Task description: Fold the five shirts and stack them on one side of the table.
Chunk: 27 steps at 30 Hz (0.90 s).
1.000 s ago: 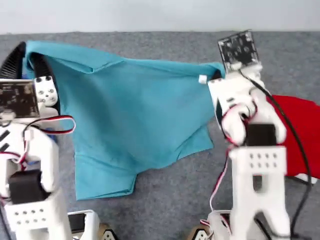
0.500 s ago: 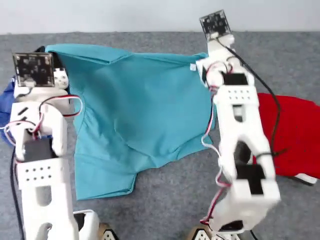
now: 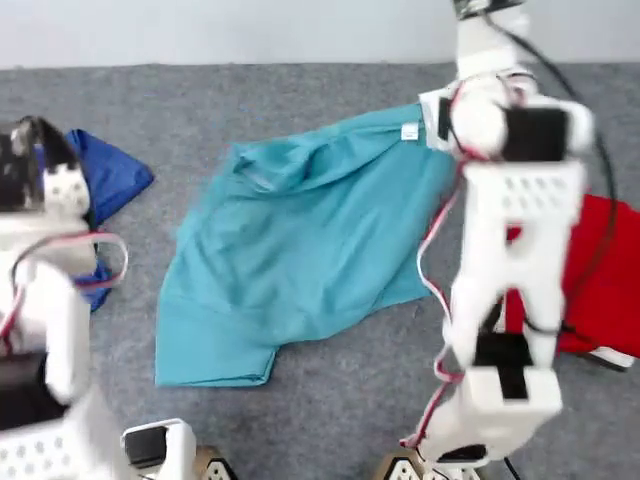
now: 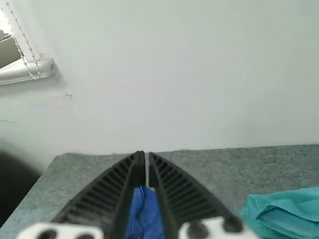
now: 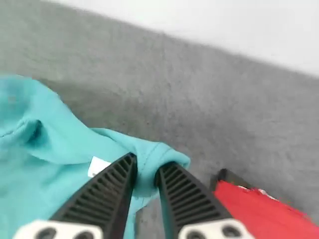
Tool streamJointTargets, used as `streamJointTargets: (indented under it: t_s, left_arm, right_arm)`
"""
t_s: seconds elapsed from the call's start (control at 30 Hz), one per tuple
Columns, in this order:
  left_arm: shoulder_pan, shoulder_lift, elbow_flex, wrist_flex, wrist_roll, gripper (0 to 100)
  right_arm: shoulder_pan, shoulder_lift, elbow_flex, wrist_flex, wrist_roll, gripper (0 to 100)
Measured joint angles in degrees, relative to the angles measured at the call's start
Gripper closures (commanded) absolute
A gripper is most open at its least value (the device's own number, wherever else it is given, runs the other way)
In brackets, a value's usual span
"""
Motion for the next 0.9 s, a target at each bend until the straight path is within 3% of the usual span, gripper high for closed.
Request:
streamJointTargets:
  t_s: [0.2,0.4,0.5,0.7,0.9]
  left_arm:
    - [0.0,-8.9,-2.5,2.2,0.0,98]
    - [5.8,-6.3,0.2,13.5,0.1,98]
    - [9.8,0.2,2.5,16.1,3.6,98]
    - [11.8,11.9,2.9,14.1,9.5,98]
    - [11.9,20.2,3.1,13.8,9.9,98]
  right_arm:
    - [0.0,-14.8,-2.6,3.7,1.2,98.8]
    - [0.0,-27.2,14.2,3.7,1.4,98.8]
    - [-0.4,-33.4,25.4,3.7,2.2,98.8]
    - [-17.7,-40.3,39.2,3.7,7.3,98.8]
    - [-38.0,-40.5,35.2,3.7,11.9,98.8]
